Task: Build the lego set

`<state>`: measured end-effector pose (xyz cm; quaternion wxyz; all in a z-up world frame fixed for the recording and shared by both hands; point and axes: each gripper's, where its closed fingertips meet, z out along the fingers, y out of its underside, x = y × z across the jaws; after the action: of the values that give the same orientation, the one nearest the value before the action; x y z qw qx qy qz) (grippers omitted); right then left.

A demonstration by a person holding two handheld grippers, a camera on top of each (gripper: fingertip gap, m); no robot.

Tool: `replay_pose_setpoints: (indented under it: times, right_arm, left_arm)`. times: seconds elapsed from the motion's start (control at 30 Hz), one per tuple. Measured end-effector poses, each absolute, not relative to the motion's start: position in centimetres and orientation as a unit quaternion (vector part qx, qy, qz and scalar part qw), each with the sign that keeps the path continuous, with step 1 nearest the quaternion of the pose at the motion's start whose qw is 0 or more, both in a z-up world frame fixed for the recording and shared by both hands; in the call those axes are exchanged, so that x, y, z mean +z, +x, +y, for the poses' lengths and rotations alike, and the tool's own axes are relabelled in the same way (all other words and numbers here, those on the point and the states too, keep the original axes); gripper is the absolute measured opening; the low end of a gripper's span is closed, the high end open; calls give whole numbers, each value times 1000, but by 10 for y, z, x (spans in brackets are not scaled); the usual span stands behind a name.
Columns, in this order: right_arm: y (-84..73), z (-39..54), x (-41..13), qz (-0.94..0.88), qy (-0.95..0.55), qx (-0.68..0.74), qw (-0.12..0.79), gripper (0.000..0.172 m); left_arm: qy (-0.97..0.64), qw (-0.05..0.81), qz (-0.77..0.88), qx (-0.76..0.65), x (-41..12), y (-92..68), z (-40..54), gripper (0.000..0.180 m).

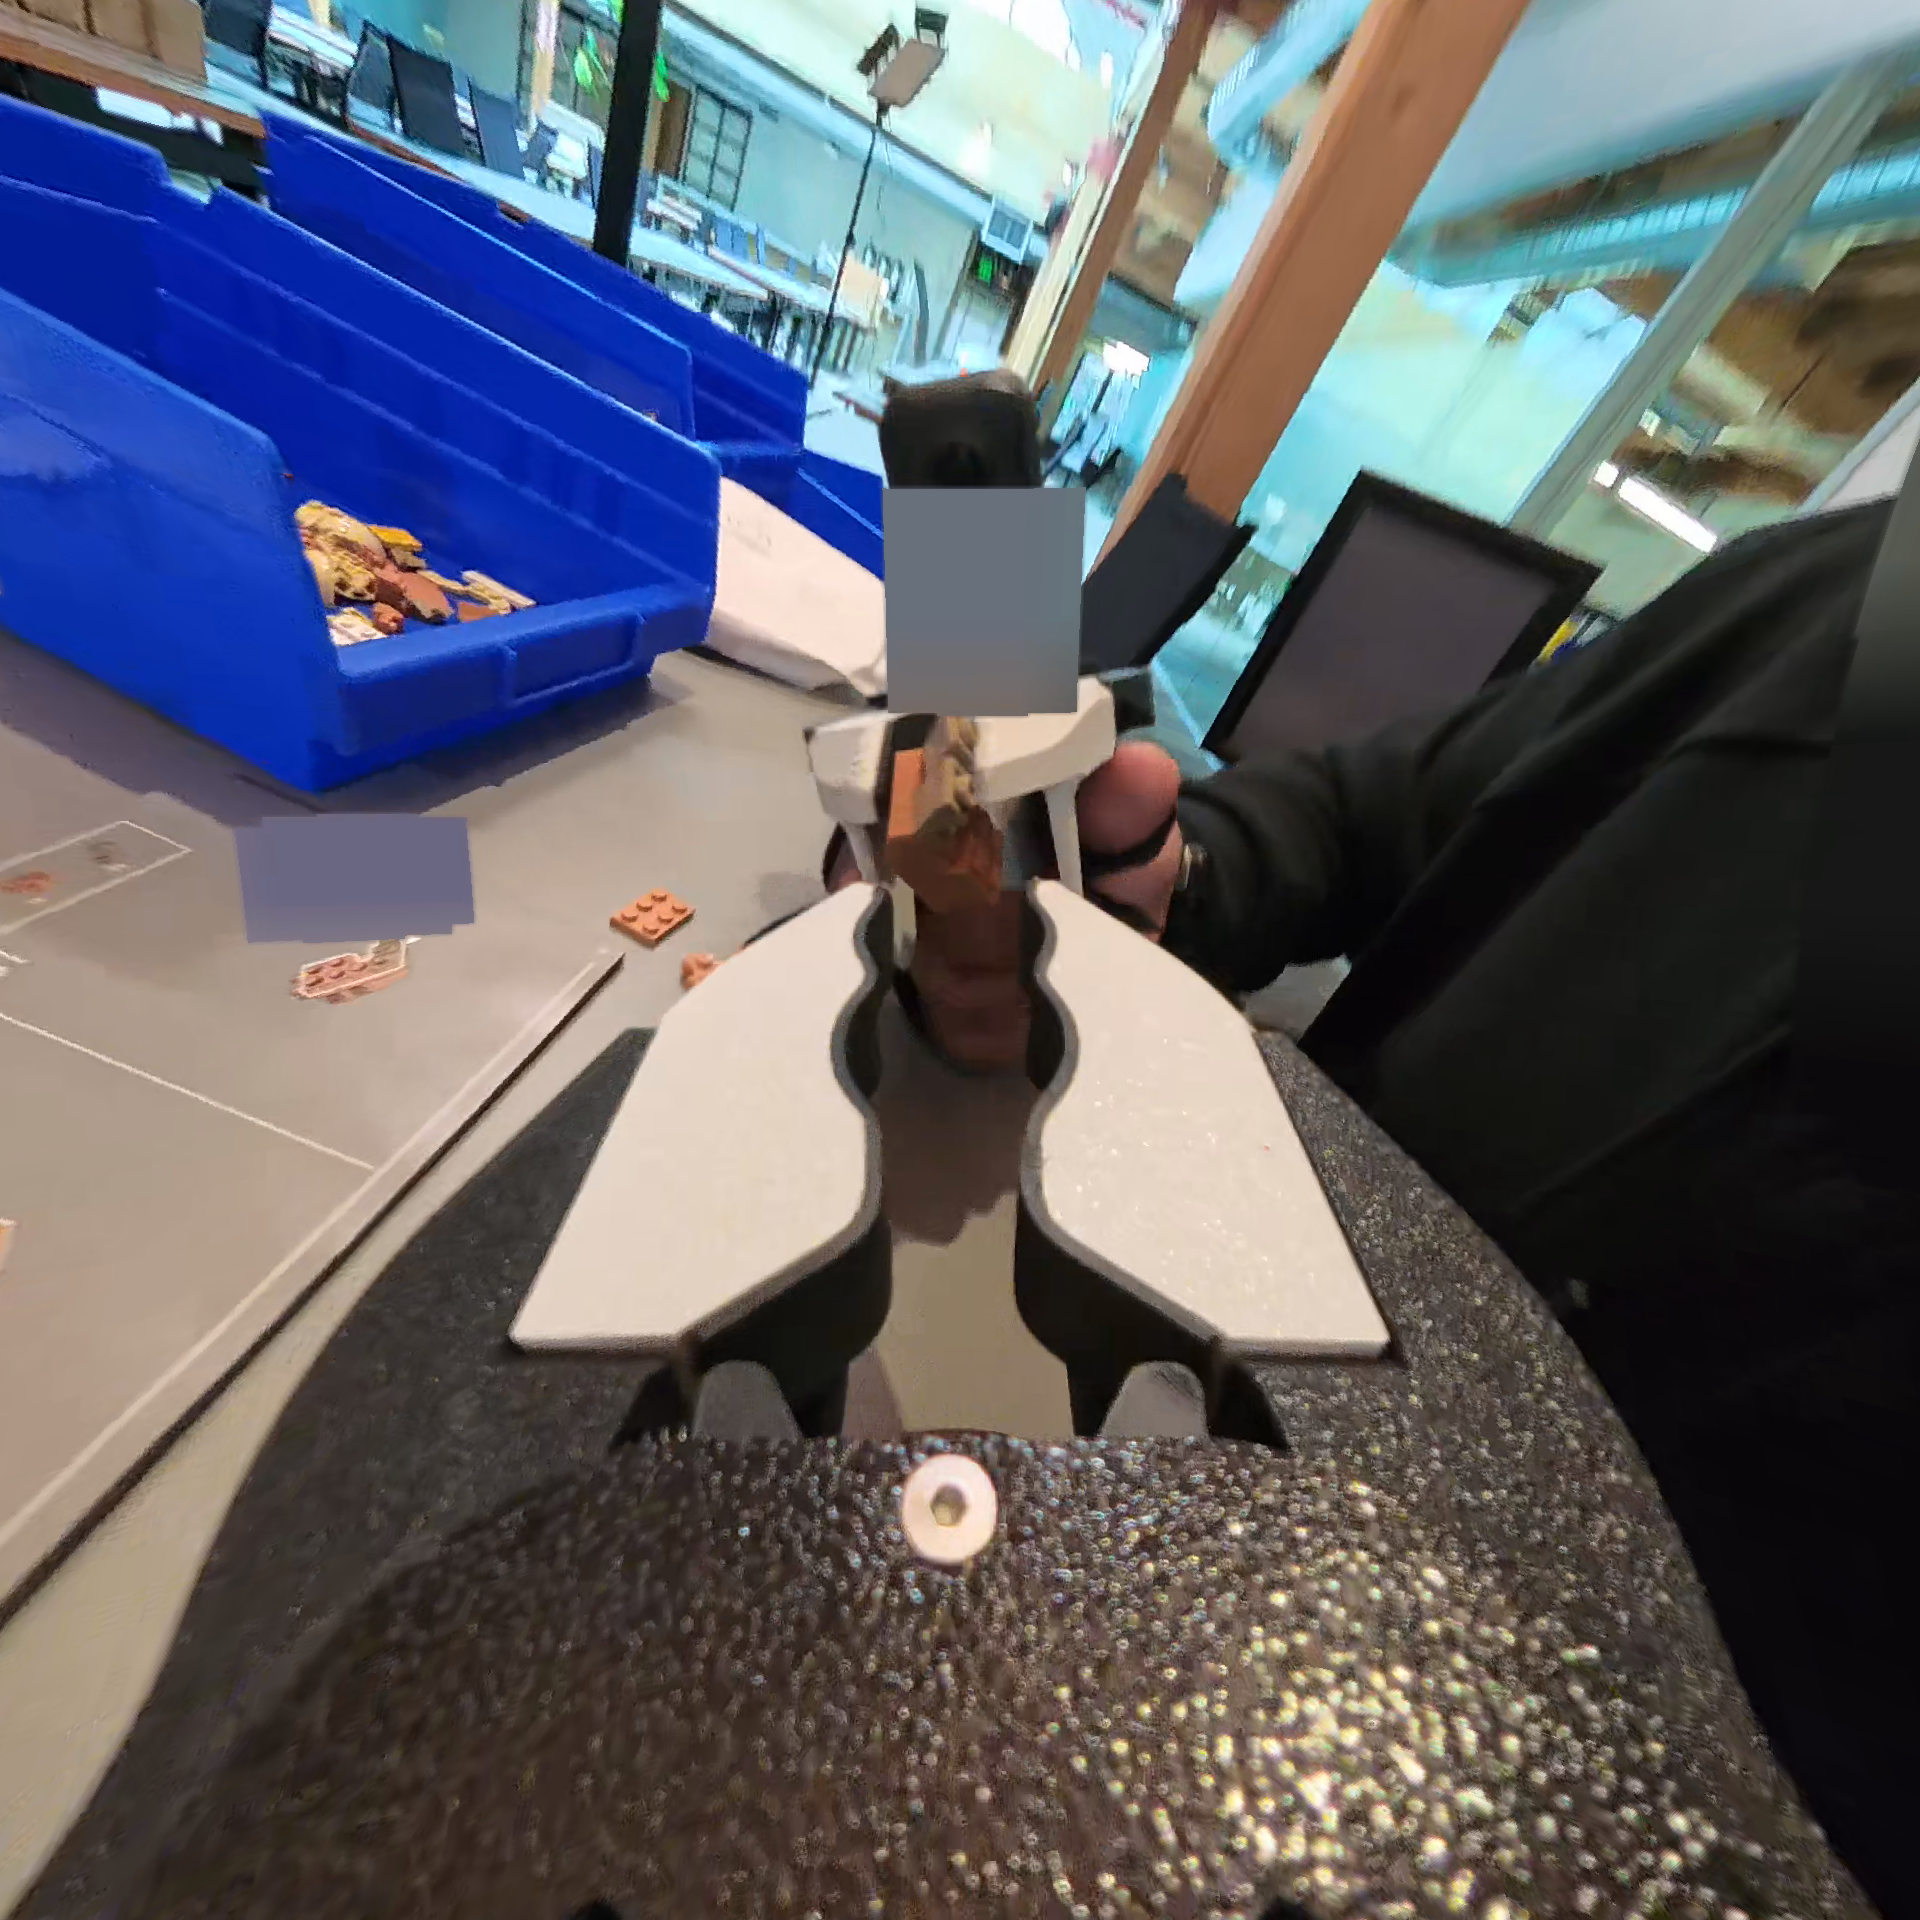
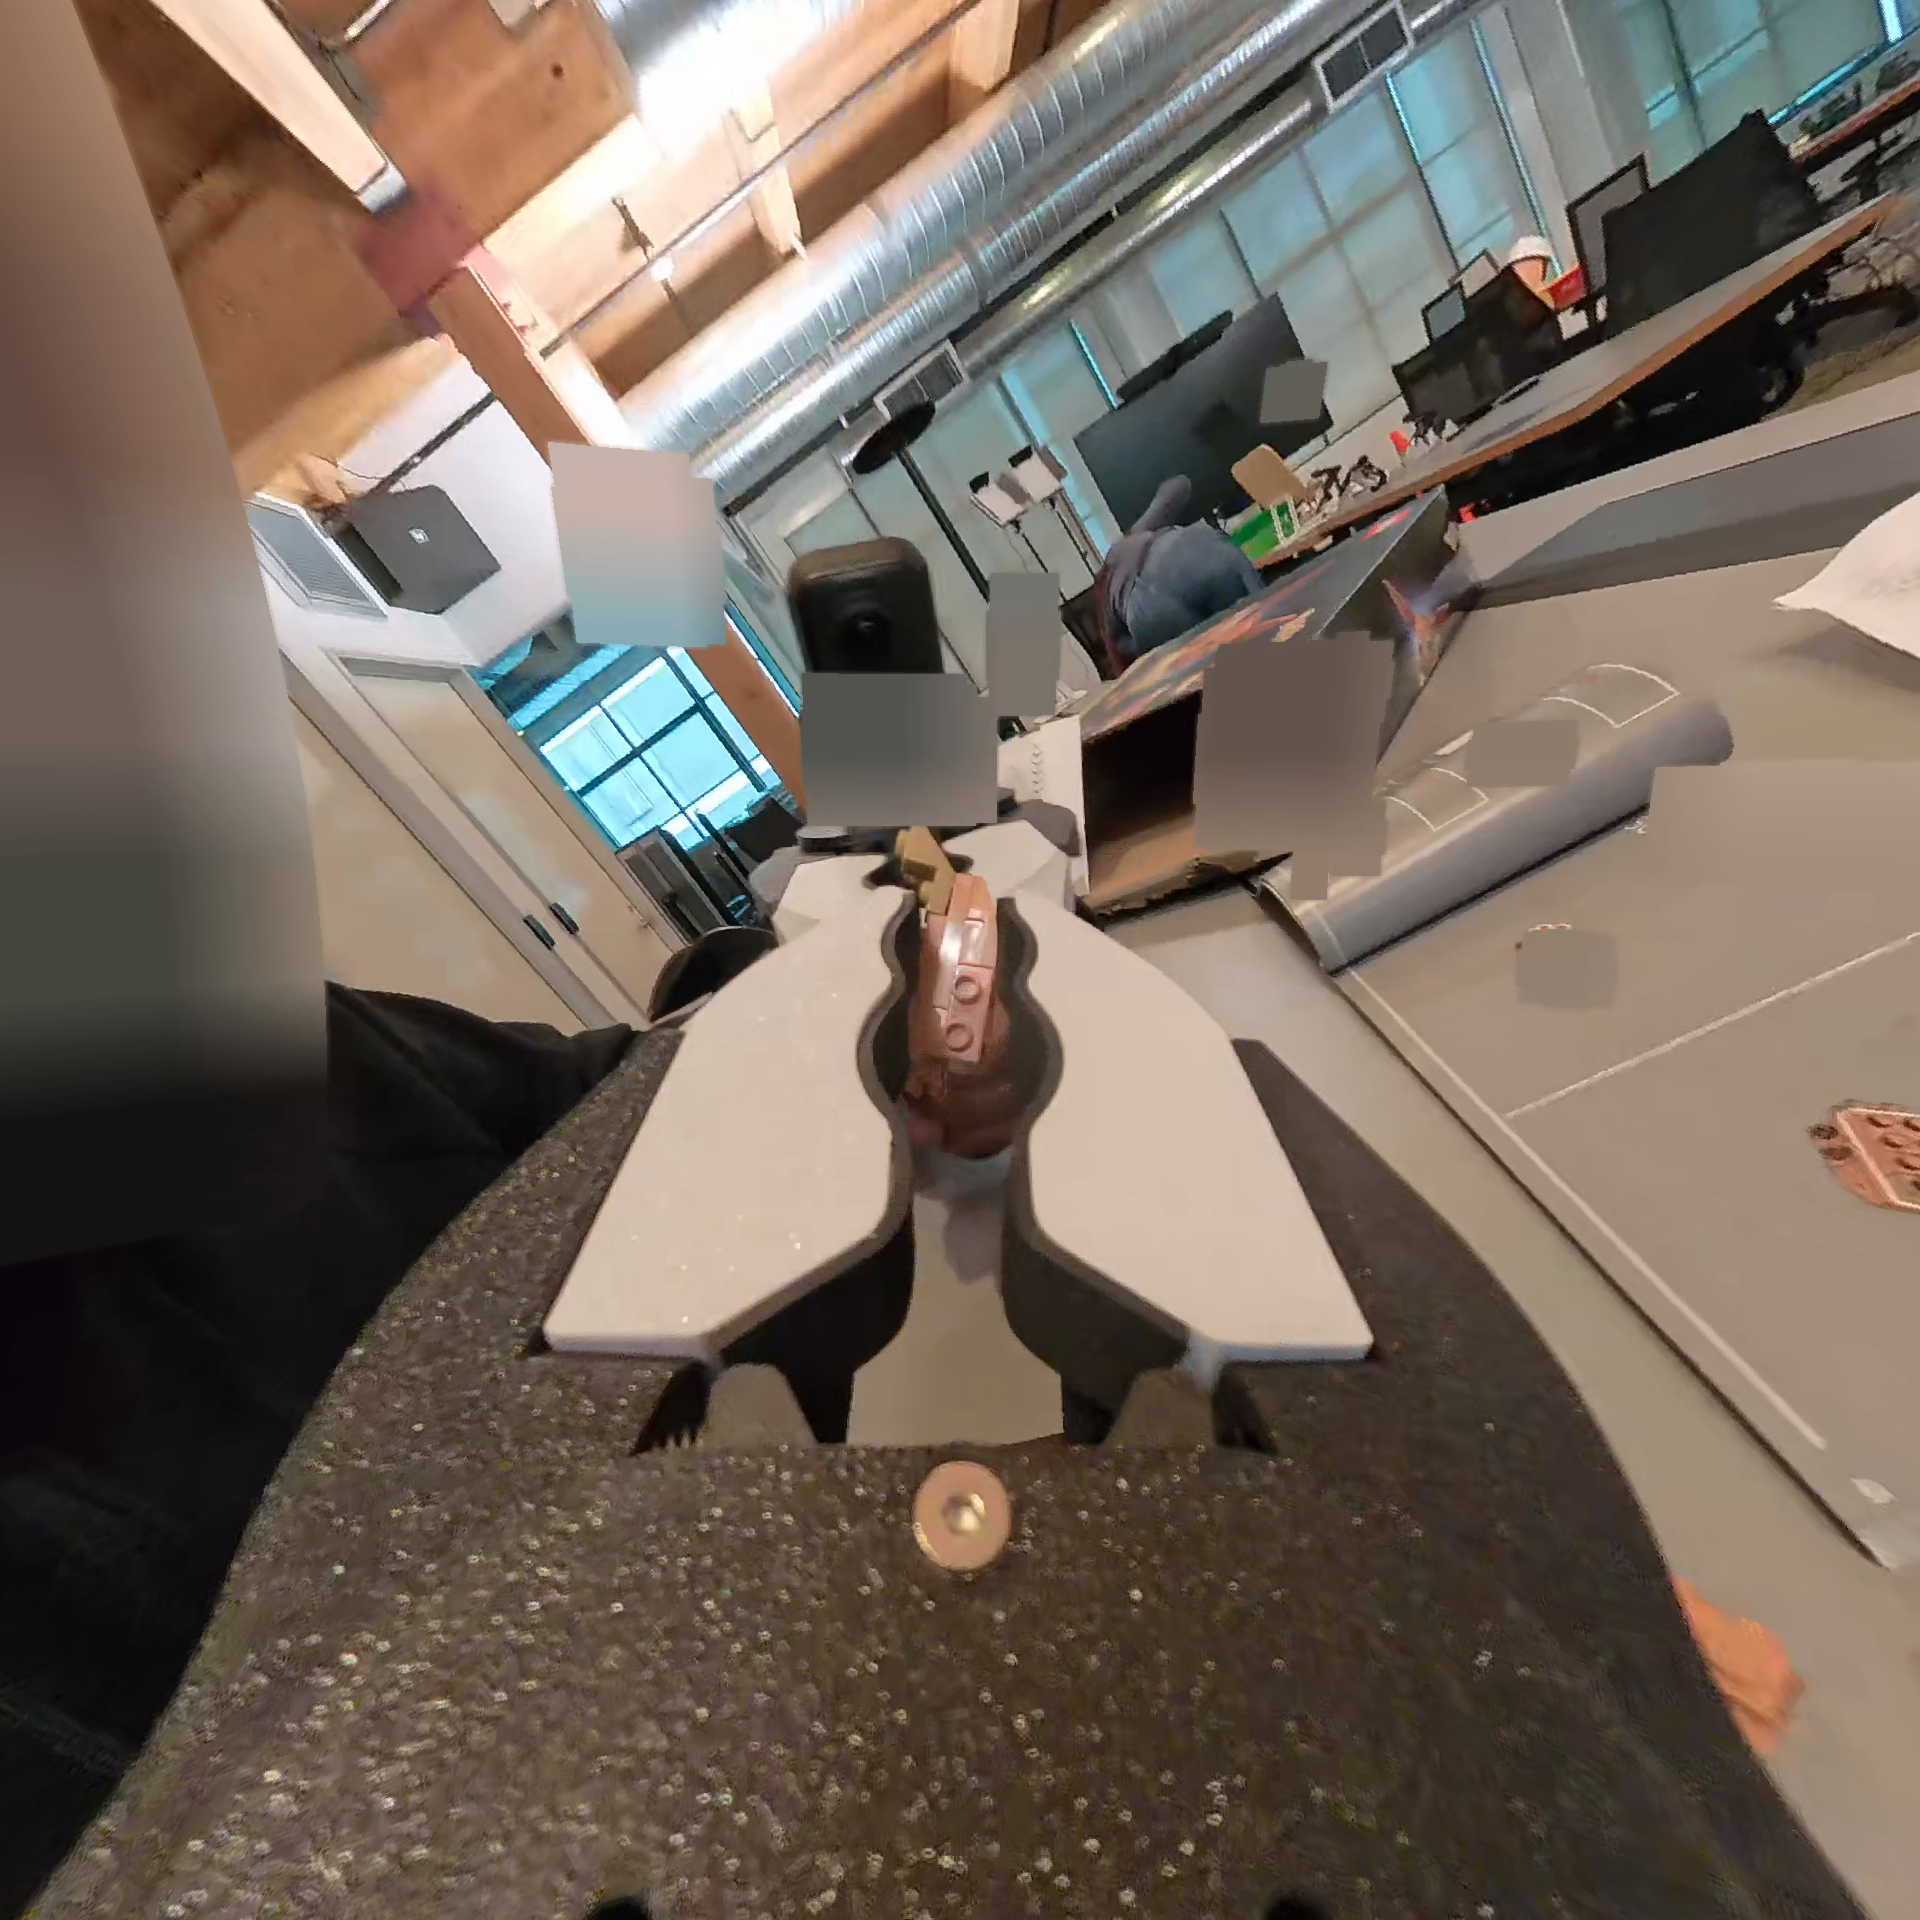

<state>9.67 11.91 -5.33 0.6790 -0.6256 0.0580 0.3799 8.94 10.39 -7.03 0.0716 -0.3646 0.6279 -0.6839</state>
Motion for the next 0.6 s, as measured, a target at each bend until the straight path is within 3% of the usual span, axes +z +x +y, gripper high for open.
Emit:
replay_pose_setpoints:
  times: [0.6]
  right_arm:
    - [92, 122, -47, 51, -608, 361, 706, 14]
  left_arm:
    - [-386, 29, 554, -737, -66, 92, 98, 15]
